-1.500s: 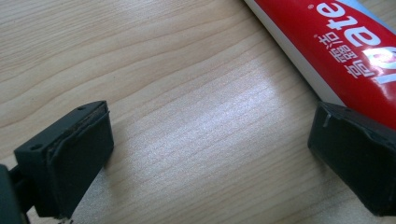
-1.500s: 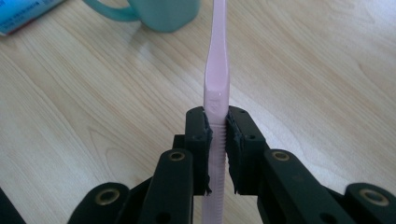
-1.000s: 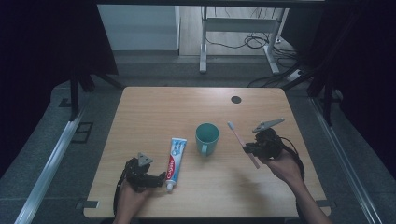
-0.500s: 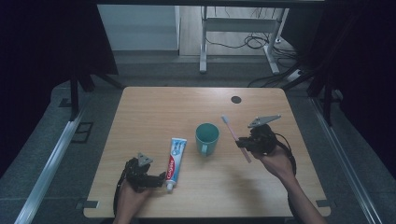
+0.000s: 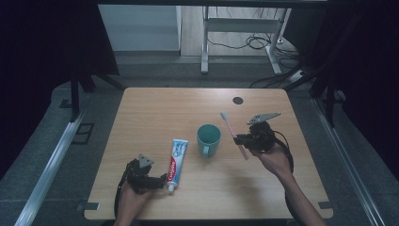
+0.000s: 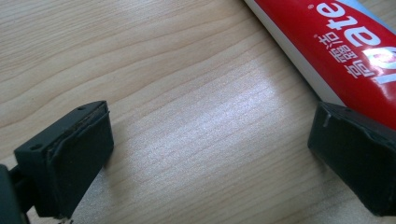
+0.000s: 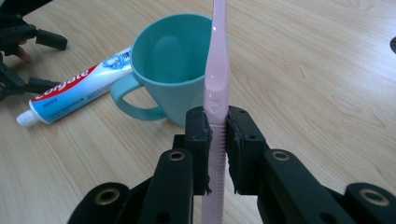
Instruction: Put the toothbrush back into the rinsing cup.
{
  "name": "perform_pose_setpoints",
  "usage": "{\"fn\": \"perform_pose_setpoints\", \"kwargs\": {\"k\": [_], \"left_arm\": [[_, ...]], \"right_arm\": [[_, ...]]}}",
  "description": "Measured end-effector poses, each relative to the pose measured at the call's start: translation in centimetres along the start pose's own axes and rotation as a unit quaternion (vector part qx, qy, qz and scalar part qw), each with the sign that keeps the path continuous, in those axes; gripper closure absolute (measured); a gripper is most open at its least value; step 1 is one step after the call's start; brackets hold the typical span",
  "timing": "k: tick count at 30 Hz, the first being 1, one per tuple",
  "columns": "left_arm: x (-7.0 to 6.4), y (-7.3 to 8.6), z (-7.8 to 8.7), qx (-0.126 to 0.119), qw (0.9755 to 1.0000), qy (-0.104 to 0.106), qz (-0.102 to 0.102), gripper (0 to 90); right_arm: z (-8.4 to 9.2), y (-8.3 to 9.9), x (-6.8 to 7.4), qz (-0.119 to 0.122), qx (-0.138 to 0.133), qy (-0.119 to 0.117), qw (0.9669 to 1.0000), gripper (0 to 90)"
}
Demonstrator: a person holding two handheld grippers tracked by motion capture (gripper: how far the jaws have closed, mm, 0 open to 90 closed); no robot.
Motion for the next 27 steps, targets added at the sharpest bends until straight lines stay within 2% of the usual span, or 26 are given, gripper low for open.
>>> {"fn": "perform_pose_setpoints", "kwargs": {"k": [27], "left_arm": [[0.0, 0.0, 0.0, 0.001, 1.0, 0.0, -0.001, 0.2]], "right_arm": [[-1.3, -3.0, 0.9, 0.01, -0.036, -0.009, 0.9993, 78.5]]}}
Point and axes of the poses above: each handheld gripper's, and its own axes: z roughly backward along the jaws, y roughly out of its underside, x roughly to its left, the point moved 3 cm from there along -z, roughly forward along the jaws, and after that the axes turned 2 degrees about x, right-handed, at the moved point
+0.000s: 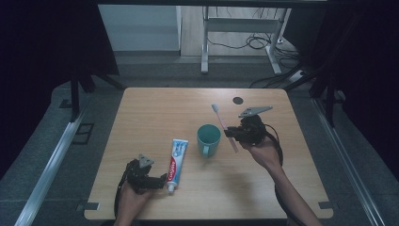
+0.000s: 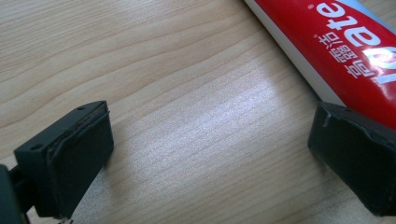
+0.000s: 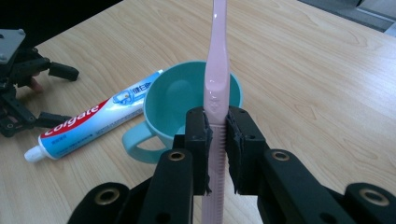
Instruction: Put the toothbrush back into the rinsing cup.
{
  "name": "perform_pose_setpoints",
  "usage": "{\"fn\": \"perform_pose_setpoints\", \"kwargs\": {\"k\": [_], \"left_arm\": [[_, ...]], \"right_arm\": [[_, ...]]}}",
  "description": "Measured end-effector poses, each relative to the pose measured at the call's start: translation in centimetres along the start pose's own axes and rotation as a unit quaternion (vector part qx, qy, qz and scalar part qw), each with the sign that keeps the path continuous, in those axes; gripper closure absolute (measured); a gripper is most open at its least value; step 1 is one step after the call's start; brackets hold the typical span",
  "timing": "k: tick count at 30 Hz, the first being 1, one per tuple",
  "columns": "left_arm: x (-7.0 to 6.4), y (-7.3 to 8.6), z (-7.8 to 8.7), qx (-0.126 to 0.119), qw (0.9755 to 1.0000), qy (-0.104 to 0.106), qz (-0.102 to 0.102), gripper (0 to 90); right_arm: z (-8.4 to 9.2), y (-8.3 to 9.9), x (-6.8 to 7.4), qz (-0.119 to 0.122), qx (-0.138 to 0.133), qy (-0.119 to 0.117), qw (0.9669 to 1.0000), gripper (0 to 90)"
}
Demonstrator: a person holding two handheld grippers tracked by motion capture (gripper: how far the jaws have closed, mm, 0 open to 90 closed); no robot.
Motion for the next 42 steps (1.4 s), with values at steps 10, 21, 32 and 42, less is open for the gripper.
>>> {"fn": "perform_pose_setpoints", "kwargs": {"k": [10, 21, 32, 42], "left_arm": [[0.0, 0.0, 0.0, 0.0, 1.0, 0.0, 0.0, 0.2], [0.0, 0.0, 0.0, -0.002, 1.0, 0.0, 0.002, 0.2], [0.0, 0.0, 0.0, -0.002, 1.0, 0.0, 0.002, 0.2], [0.0, 0.0, 0.0, -0.002, 1.0, 0.0, 0.002, 0.2]], "right_arm": [[-0.4, -1.1, 0.3, -0.001, -0.012, -0.004, 0.9999, 78.6], [-0.7, -2.5, 0.7, 0.0, -0.024, -0.012, 0.9996, 78.6], [-1.2, -3.8, 1.2, 0.004, -0.035, -0.012, 0.9993, 78.6], [-2.1, -4.8, 1.5, 0.005, -0.043, -0.009, 0.999, 78.6]]}}
Point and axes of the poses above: each handheld gripper's, and its own axes: z roughly backward along the jaws, y roughly out of its underside, x roughly to its left, the point moved 3 cm from there along -z, roughly forward along the jaws, and after that the axes turned 2 degrees about x, right-handed, at the moved point
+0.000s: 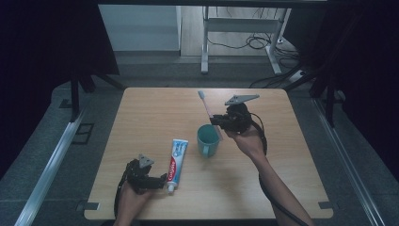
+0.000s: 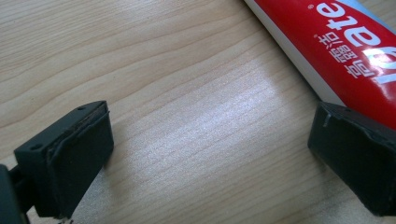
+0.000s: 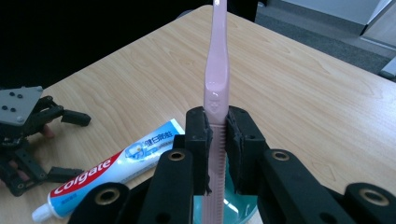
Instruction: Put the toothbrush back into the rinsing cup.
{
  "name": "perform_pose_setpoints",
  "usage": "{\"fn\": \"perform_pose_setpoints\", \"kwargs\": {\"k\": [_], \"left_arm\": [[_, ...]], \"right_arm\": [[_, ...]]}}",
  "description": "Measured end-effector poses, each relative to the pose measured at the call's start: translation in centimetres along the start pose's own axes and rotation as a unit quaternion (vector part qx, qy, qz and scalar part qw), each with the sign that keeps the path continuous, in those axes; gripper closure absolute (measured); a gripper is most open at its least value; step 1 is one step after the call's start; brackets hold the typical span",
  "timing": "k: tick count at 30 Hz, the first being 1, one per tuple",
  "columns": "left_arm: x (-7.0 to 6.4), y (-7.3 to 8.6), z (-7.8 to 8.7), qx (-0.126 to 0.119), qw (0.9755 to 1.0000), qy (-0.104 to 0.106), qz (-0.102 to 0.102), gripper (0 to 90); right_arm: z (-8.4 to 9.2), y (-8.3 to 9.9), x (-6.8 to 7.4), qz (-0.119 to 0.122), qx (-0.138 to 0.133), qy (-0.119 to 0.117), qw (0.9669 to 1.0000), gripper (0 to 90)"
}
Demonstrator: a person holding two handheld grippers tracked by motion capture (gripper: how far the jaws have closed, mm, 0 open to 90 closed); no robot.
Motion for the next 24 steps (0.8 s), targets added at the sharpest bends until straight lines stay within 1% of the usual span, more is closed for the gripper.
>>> {"fn": "perform_pose_setpoints", "kwargs": {"k": [5, 11, 17, 24], "left_arm": [[0.0, 0.0, 0.0, 0.0, 1.0, 0.0, 0.0, 0.2], [0.0, 0.0, 0.0, 0.0, 1.0, 0.0, -0.001, 0.2], [0.0, 0.0, 0.0, 0.002, 1.0, 0.0, -0.001, 0.2], [0.0, 0.0, 0.0, 0.002, 1.0, 0.0, -0.001, 0.2]], "right_arm": [[-0.4, -0.4, 0.0, 0.0, -0.005, 0.002, 1.0, 78.6], [-1.0, -0.4, -0.1, -0.002, -0.008, 0.002, 1.0, 78.6], [-2.1, 0.0, -0.3, -0.005, -0.009, 0.0, 0.9999, 78.6], [-3.0, 0.6, -0.5, -0.01, -0.005, 0.001, 0.9999, 78.6]]}}
Point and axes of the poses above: each handheld gripper's, and its own axes: z roughly backward along the jaws, y roughly out of its underside, x roughly to its left, the point moved 3 cm from there along -z, roughly forward along the jaws, and after that the axes turned 2 degrees about x, right-handed, at the moved point
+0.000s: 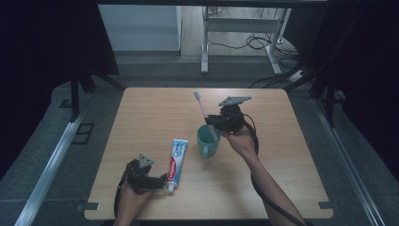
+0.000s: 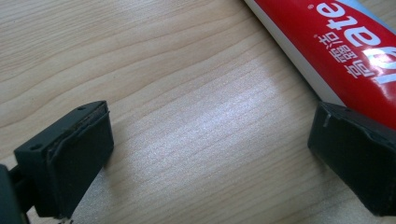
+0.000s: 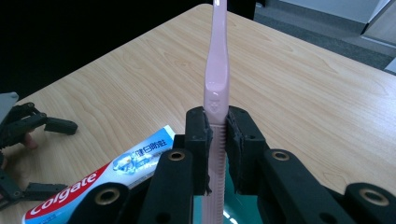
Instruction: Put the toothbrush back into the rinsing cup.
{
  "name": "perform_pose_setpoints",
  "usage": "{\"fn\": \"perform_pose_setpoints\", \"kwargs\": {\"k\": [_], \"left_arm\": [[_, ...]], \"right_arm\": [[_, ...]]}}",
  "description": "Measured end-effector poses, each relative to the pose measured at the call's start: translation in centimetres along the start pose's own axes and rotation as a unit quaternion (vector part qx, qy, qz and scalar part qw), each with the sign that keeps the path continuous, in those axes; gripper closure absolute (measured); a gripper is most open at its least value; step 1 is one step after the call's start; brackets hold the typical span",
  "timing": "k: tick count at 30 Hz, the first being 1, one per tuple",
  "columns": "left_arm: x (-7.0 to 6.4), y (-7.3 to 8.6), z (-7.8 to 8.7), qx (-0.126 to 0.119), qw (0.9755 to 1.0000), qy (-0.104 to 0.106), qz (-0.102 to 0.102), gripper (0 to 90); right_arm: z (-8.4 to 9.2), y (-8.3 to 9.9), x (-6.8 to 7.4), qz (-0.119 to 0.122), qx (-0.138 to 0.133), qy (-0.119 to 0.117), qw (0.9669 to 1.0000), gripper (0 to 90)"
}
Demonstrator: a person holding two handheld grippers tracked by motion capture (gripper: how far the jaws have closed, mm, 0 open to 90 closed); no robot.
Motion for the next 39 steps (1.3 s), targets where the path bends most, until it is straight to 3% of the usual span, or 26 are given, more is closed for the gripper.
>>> {"fn": "perform_pose_setpoints", "kwargs": {"k": [39], "left_arm": [[0.0, 0.0, 0.0, 0.0, 1.0, 0.0, 0.0, 0.2]], "right_arm": [[-3.5, 3.5, -0.4, -0.004, 0.038, -0.001, 0.9993, 78.3]]}}
Point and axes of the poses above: each handheld gripper's, and its own axes: z roughly backward along the jaws, y roughly out of its underside, x roughly to its left, the point moved 3 cm from there along -z, roughly forward along the jaws, and after that the axes turned 2 degrees about x, right-handed, at the moved point
